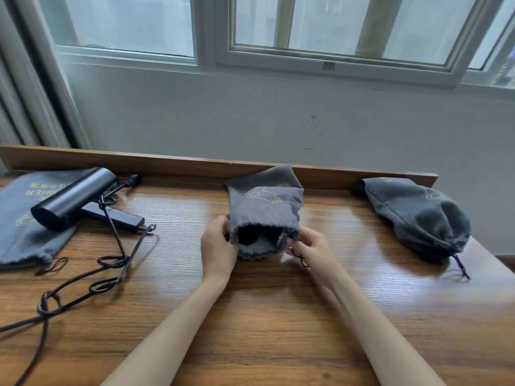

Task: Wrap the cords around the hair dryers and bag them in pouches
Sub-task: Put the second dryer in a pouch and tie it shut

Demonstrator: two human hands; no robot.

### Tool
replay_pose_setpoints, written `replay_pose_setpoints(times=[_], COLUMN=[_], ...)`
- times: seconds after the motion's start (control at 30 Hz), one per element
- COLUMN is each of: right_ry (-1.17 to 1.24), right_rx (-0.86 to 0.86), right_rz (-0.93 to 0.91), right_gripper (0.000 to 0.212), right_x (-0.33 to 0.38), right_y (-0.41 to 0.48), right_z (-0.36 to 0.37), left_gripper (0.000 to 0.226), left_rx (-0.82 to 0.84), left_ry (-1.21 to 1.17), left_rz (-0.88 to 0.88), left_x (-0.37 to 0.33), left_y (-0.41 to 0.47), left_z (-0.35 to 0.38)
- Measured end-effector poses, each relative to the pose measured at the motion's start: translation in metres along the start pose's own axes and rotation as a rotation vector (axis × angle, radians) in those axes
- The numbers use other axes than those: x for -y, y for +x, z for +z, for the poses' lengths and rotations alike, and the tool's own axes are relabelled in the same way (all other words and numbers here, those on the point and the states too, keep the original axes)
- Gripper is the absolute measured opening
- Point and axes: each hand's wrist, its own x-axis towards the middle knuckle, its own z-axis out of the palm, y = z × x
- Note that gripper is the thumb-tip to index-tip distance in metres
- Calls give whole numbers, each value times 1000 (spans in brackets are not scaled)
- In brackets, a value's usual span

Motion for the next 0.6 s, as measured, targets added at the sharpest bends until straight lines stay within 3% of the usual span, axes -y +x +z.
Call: replay_pose_setpoints(times=[0.13,0.23,0.3,0.37,0.43,0.6], right_ry=[-85,-99,-124,-195,-313,-435], right_rx=[-32,-98,-118,-142,-167,-58], right_rz=[81,120,122,103,70,62], right_gripper=[36,35,36,37,36,29], right_x=[16,19,17,11,4,-5], right_y=[-2,-6,-8,-8,-7,-22], right_z=[5,-4,-7,-7,-9,-16], left_gripper=[18,69,88,82,76,63], left_rx=[45,61,209,360,404,226], left_ry=[36,213,266,253,259,388], left_rz=[27,116,280,357,340,261], left_x=[-5,-3,-1,-4,-8,-21], left_y=[-7,-5,3,9,9,0], left_z=[1,-1,1,6,10,18])
